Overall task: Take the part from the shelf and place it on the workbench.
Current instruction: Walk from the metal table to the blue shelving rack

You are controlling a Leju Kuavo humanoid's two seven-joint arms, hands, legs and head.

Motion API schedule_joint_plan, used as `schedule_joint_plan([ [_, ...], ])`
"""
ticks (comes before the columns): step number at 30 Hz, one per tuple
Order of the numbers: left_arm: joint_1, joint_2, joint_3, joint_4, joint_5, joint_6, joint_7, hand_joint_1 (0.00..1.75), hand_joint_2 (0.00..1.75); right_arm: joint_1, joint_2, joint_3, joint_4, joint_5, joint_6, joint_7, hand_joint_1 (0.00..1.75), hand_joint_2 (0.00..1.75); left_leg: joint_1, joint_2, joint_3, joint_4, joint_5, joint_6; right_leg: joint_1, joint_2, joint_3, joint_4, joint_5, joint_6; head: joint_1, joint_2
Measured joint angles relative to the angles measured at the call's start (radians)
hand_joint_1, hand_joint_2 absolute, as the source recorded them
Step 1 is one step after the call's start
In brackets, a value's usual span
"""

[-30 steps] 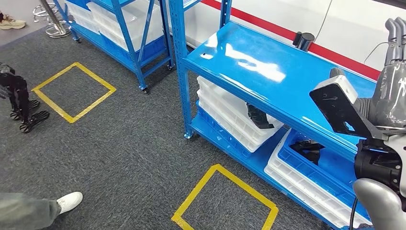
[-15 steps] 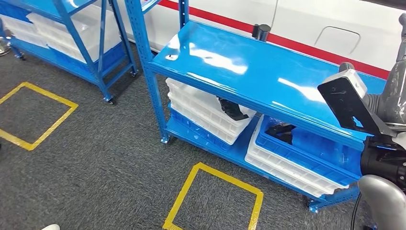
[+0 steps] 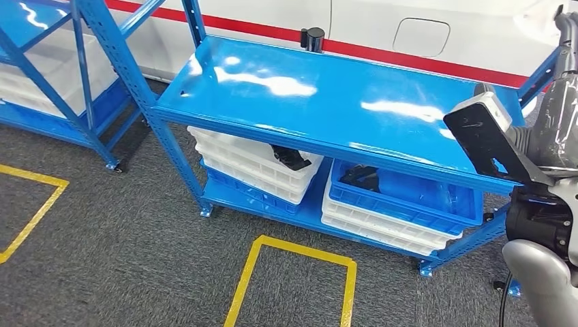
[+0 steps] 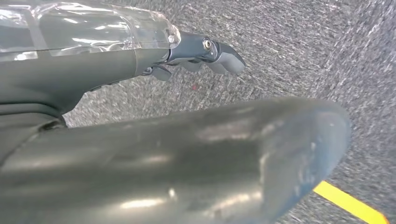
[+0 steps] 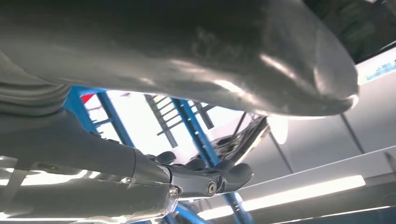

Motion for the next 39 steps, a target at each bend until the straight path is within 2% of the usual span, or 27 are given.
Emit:
schedule_joint_plan([
  [1,0.001,0.0,0.0,0.0,0.0,0.001,0.0,0.0,0.0,-0.001,0.001,0.001,0.001,0.0,0.003,0.0,0.0,0.0,0.0,0.0,-0.003,-0.014,0.026,0.001,0.0,0.012,0.002,0.002,-0.002,0.001,-0.001,0.0],
  [2,0.002,0.001,0.0,0.0,0.0,0.001,0.0,0.0,0.0,-0.002,0.001,0.002,0.001,0.001,0.008,0.0,0.0,0.0,0.0,-0.006,0.013,-0.065,0.069,0.002,-0.002,0.024,0.004,0.005,-0.005,0.003,-0.002,0.0],
  [4,0.002,0.002,0.0,0.0,0.0,0.002,0.0,0.0,0.0,-0.004,0.001,0.003,0.001,0.003,0.017,0.0,0.0,0.0,0.005,-0.057,0.066,-0.193,0.138,0.005,-0.005,0.046,0.006,0.015,-0.014,0.012,-0.005,0.0],
  [5,0.003,0.003,0.0,0.0,0.0,0.002,0.0,0.0,0.0,-0.005,0.002,0.003,0.001,0.004,0.022,0.0,0.0,0.0,0.007,-0.079,0.085,-0.236,0.154,0.007,-0.007,0.058,0.004,0.019,-0.018,0.017,-0.006,0.0],
  [6,0.004,0.003,0.0,0.0,-0.001,0.003,0.0,0.0,0.0,-0.005,0.002,0.003,0.002,0.005,0.025,0.0,0.0,0.0,0.007,-0.091,0.094,-0.254,0.154,0.01,-0.01,0.069,0.002,0.022,-0.02,0.023,-0.006,0.0],
  [8,0.007,0.003,0.0,0.0,-0.001,0.003,0.0,0.0,0.0,-0.004,0.004,0.003,0.003,0.006,0.031,0.0,0.0,0.0,0.004,-0.07,0.101,-0.259,0.15,0.02,-0.014,0.094,-0.001,0.02,-0.019,0.034,-0.005,0.0],
  [9,0.008,0.003,0.0,0.0,-0.001,0.003,0.0,0.0,0.0,-0.002,0.004,0.002,0.003,0.007,0.033,0.0,0.0,0.0,0.004,-0.056,0.106,-0.263,0.15,0.025,-0.015,0.091,-0.004,0.023,-0.022,0.04,-0.004,0.0],
  [11,0.008,0.005,0.0,0.001,0.0,0.004,-0.002,0.0,0.0,0.0,0.004,0.0,0.003,0.008,0.037,0.0,0.0,0.0,0.005,-0.024,0.116,-0.273,0.151,0.035,-0.013,0.051,-0.03,0.076,-0.054,0.049,0.003,0.0],
  [12,0.009,0.007,0.001,0.001,0.0,0.005,-0.004,0.0,0.0,0.002,0.006,0.0,0.003,0.009,0.039,0.0,0.0,0.0,0.003,-0.007,0.119,-0.274,0.149,0.038,-0.012,0.022,-0.058,0.132,-0.082,0.053,0.009,0.0],
  [13,0.011,0.007,0.001,0.001,0.001,0.005,-0.005,0.0,0.0,0.006,0.009,0.0,0.004,0.011,0.041,0.0,0.0,0.0,0.001,0.009,0.121,-0.275,0.146,0.04,-0.014,0.004,-0.093,0.2,-0.112,0.056,0.013,0.0],
  [14,0.013,0.008,0.001,0.001,0.002,0.005,-0.007,0.0,0.0,0.012,0.012,0.0,0.004,0.013,0.041,0.0,0.0,0.0,-0.001,0.026,0.123,-0.275,0.143,0.042,-0.015,-0.005,-0.126,0.259,-0.132,0.058,0.016,0.0],
  [15,0.015,0.008,0.001,0.001,0.004,0.005,-0.008,0.0,0.0,0.019,0.016,0.001,0.005,0.014,0.04,0.0,0.0,0.0,-0.003,0.042,0.124,-0.275,0.14,0.042,-0.016,-0.01,-0.146,0.293,-0.136,0.058,0.019,0.0],
  [16,0.016,0.009,0.001,0.001,0.006,0.005,-0.009,0.0,0.0,0.025,0.019,0.001,0.005,0.015,0.038,0.0,0.0,0.0,-0.005,0.057,0.127,-0.275,0.137,0.041,-0.016,-0.012,-0.147,0.289,-0.121,0.055,0.021,0.0],
  [17,0.016,0.009,0.001,0.001,0.007,0.005,-0.01,0.0,0.0,0.029,0.023,0.001,0.006,0.014,0.035,0.0,0.0,0.0,-0.006,0.071,0.131,-0.275,0.133,0.04,-0.015,-0.016,-0.128,0.247,-0.089,0.051,0.023,0.0],
  [18,0.015,0.009,0.002,0.001,0.008,0.005,-0.011,0.0,0.0,0.031,0.026,0.001,0.006,0.012,0.032,0.0,0.0,0.0,-0.007,0.083,0.137,-0.275,0.129,0.039,-0.012,-0.028,-0.092,0.178,-0.051,0.044,0.023,0.0],
  [20,0.014,0.009,0.002,0.001,0.009,0.005,-0.012,0.0,0.0,0.033,0.031,0.0,0.006,0.009,0.025,0.0,0.0,0.0,-0.01,0.102,0.145,-0.276,0.121,0.034,0.001,-0.06,-0.028,0.058,-0.009,0.03,0.021,0.0],
  [21,0.013,0.009,0.002,0.001,0.01,0.005,-0.012,0.0,0.0,0.034,0.033,-0.001,0.006,0.007,0.02,0.0,0.0,0.0,-0.01,0.111,0.147,-0.276,0.118,0.03,0.007,-0.07,-0.012,0.028,-0.005,0.024,0.02,0.0],
  [23,0.012,0.007,0.002,0.001,0.012,0.005,-0.012,0.0,0.0,0.038,0.037,-0.003,0.006,-0.005,0.006,0.0,0.0,0.0,-0.008,0.124,0.151,-0.279,0.114,0.02,0.013,-0.063,-0.008,0.017,-0.008,0.015,0.019,0.0],
  [24,0.012,0.007,0.002,0.0,0.012,0.005,-0.013,0.0,0.0,0.04,0.04,-0.004,0.006,-0.015,-0.005,0.0,0.0,0.0,-0.008,0.126,0.154,-0.281,0.113,0.021,0.014,-0.058,-0.006,0.013,-0.006,0.018,0.018,0.0],
  [27,0.007,0.006,0.002,0.0,0.016,0.005,-0.014,0.0,0.0,0.048,0.053,-0.008,0.008,-0.057,-0.042,0.0,0.0,0.0,-0.009,0.116,0.159,-0.287,0.111,0.037,0.012,-0.056,0.0,0.005,-0.001,0.03,0.008,0.0],
  [28,0.006,0.006,0.002,0.0,0.017,0.005,-0.014,0.0,0.0,0.052,0.057,-0.01,0.009,-0.074,-0.055,0.0,0.0,0.44,-0.009,0.109,0.16,-0.288,0.111,0.038,0.013,-0.058,0.0,0.005,-0.002,0.029,0.004,0.0],
  [31,0.005,0.004,0.002,0.0,0.02,0.005,-0.014,0.0,0.0,0.061,0.067,-0.025,0.016,-0.127,-0.087,0.0,0.0,1.75,-0.01,0.086,0.161,-0.293,0.117,0.029,0.013,-0.07,0.001,0.006,-0.008,0.024,-0.002,0.0],
  [33,0.007,0.004,0.002,0.0,0.021,0.005,-0.013,0.0,0.0,0.065,0.074,-0.032,0.021,-0.139,-0.096,0.0,0.0,1.75,-0.01,0.073,0.16,-0.295,0.12,0.023,0.013,-0.08,0.001,0.007,-0.01,0.022,-0.002,0.0],
  [37,0.008,0.005,0.002,0.0,0.021,0.005,-0.011,0.0,1.75,0.066,0.086,-0.046,0.031,-0.135,-0.104,0.0,0.0,1.75,-0.01,0.058,0.158,-0.297,0.124,0.016,0.013,-0.095,0.003,0.007,-0.013,0.021,-0.003,0.0],
  [39,0.009,0.005,0.002,0.0,0.02,0.005,-0.009,0.0,1.75,0.065,0.09,-0.051,0.037,-0.129,-0.11,0.0,0.0,1.75,-0.01,0.056,0.158,-0.297,0.125,0.015,0.012,-0.097,0.003,0.007,-0.013,0.02,-0.002,0.0],
])
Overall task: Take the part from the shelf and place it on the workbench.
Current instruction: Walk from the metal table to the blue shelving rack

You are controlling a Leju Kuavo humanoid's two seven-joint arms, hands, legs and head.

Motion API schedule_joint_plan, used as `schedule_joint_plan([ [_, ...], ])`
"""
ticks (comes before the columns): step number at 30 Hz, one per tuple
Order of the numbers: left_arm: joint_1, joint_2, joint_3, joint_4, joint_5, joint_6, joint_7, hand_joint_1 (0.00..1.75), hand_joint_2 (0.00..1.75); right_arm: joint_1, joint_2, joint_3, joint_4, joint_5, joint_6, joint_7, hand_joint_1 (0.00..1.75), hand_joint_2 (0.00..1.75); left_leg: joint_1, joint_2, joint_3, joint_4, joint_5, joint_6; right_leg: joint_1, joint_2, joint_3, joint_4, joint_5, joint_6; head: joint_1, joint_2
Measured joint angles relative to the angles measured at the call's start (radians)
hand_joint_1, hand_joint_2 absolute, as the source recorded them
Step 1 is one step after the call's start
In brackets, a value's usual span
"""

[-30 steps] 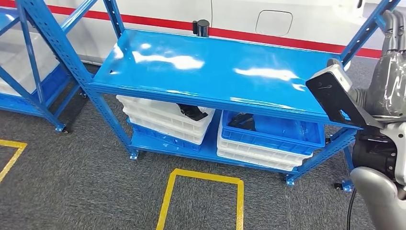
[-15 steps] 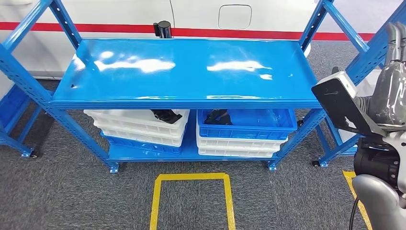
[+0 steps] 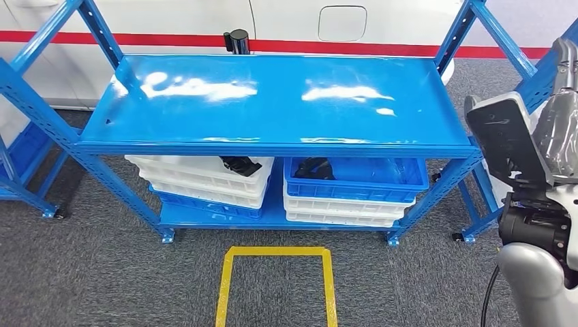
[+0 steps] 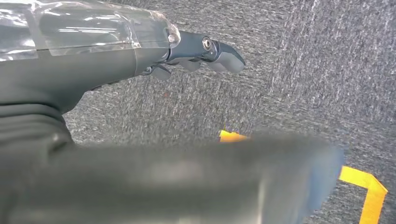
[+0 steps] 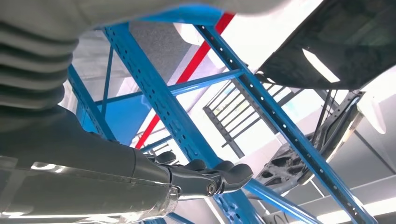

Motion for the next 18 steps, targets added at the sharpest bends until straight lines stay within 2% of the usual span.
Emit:
schedule_joint_plan([
  [18,0.0,0.0,0.0,0.0,0.002,0.0,0.026,0.0,1.75,-0.001,0.016,-0.021,0.037,0.031,-0.008,0.0,0.0,1.75,-0.009,0.003,0.001,0.0,0.0,0.001,-0.01,0.0,0.002,-0.001,0.002,0.004,0.0,0.0],
])
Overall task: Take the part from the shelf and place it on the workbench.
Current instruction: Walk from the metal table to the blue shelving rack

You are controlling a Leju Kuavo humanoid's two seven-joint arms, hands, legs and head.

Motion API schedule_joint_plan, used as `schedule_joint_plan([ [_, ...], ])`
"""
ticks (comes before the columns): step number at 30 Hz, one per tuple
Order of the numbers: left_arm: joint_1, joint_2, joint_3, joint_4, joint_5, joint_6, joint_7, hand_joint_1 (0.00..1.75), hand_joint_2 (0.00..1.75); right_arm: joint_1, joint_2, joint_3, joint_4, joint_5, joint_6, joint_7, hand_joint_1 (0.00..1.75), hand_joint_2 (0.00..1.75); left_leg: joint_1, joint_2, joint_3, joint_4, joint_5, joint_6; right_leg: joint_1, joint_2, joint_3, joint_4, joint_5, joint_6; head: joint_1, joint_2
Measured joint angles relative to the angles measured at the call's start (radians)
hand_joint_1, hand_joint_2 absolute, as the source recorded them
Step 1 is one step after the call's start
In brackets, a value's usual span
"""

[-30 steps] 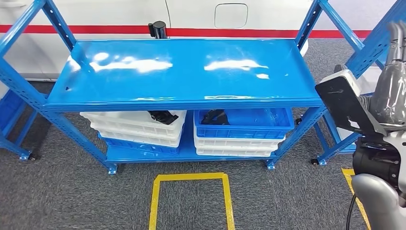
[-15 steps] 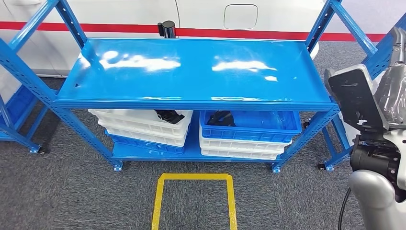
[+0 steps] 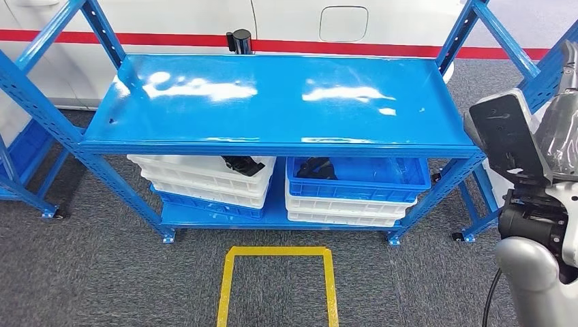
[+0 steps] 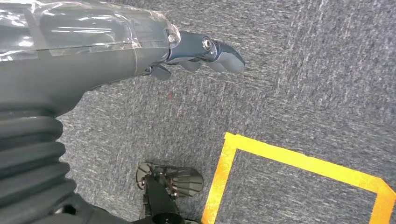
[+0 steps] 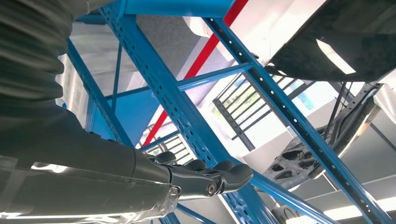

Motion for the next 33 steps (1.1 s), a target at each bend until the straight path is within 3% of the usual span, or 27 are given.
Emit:
schedule_joint_plan([
  [7,0.0,0.0,0.0,0.0,0.0,0.0,0.0,0.0,1.75,0.001,0.0,0.0,0.003,-0.001,0.001,0.0,0.0,1.75,0.0,0.0,0.0,0.0,0.0,0.001,0.0,0.0,0.0,0.0,0.0,0.0,0.0,0.0],
  [29,0.089,-0.003,0.186,-0.035,-0.361,-0.14,0.129,0.0,1.75,0.142,0.141,0.021,0.512,-0.281,0.035,-0.207,0.0,1.75,0.0,0.008,0.0,0.0,-0.001,0.002,0.0,0.002,0.0,0.0,0.0,0.0,0.0,0.0],
  [33,0.106,-0.004,0.235,-0.043,-0.424,-0.165,0.152,0.0,0.0,0.164,0.174,0.028,0.62,-0.328,0.04,-0.25,0.0,1.75,0.0,0.007,0.001,0.0,-0.001,0.002,0.0,0.002,0.0,0.0,0.0,0.001,0.0,0.0],
])
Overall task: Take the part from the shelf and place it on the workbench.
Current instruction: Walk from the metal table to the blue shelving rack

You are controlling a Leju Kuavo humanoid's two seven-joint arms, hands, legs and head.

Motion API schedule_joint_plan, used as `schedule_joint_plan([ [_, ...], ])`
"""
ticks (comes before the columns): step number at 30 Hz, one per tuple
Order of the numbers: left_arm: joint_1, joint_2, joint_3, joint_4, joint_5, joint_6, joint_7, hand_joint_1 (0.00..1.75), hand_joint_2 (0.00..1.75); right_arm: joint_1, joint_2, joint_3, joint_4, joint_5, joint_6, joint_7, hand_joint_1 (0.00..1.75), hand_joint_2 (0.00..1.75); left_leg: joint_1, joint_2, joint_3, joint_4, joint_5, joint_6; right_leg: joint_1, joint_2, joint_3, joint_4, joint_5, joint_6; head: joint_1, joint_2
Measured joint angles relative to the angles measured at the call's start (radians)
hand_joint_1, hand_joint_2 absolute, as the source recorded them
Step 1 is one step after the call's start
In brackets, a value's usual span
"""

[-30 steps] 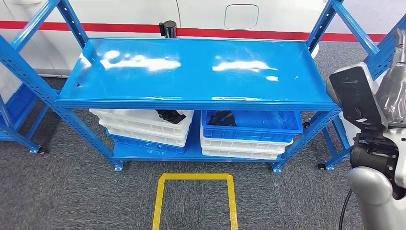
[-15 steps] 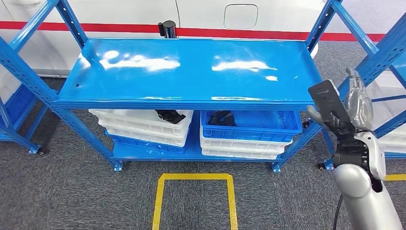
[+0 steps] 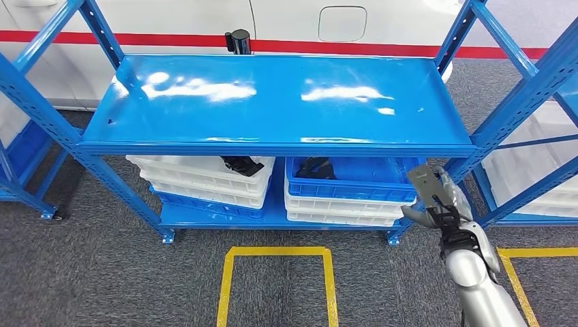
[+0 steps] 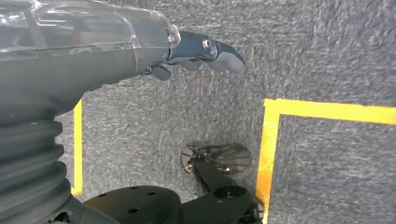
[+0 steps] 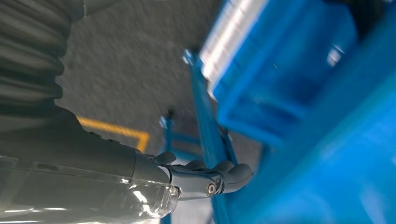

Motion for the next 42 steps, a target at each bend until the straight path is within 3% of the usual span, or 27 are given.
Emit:
schedule_joint_plan([
  [4,0.017,0.0,0.048,-0.009,-0.061,-0.024,0.021,0.0,0.0,0.022,0.032,0.007,0.108,-0.045,0.004,-0.041,0.0,0.0,0.0,-0.001,0.0,0.0,0.0,0.0,0.0,0.0,0.0,0.0,0.0,0.0,0.0,0.0],
  [23,0.097,-0.001,0.285,-0.05,-0.36,-0.141,0.127,0.0,0.0,0.117,0.193,0.031,0.628,-0.268,0.024,-0.244,0.0,0.0,0.0,-0.008,0.001,0.0,0.0,0.0,0.0,0.0,0.001,0.0,-0.002,0.003,0.0,0.0],
  [27,0.115,-0.001,0.338,-0.059,-0.423,-0.166,0.149,0.0,0.0,0.136,0.227,0.036,0.741,-0.315,0.027,-0.286,0.0,1.75,0.0,-0.009,0.001,-0.001,-0.001,0.0,0.0,0.0,0.001,0.0,-0.003,0.002,0.0,0.0],
  [29,0.124,-0.002,0.365,-0.063,-0.454,-0.177,0.16,0.0,0.0,0.144,0.243,0.038,0.8,-0.338,0.029,-0.307,0.0,1.75,0.0,-0.009,0.001,-0.001,-0.001,0.0,0.0,0.0,0.001,0.0,-0.003,0.002,0.0,0.0],
  [33,0.14,-0.002,0.416,-0.072,-0.517,-0.202,0.183,0.0,0.0,0.16,0.274,0.041,0.912,-0.386,0.035,-0.351,0.0,0.0,0.0,-0.01,0.002,-0.001,-0.001,0.0,0.0,0.0,0.001,0.0,-0.003,0.002,0.0,0.0],
  [42,0.158,-0.002,0.496,-0.083,-0.589,-0.231,0.208,0.0,0.0,0.17,0.314,0.043,1.081,-0.441,0.04,-0.403,0.0,0.0,0.0,-0.01,0.003,-0.001,-0.001,0.0,0.0,-0.001,0.003,-0.001,-0.004,0.002,0.0,0.0],
])
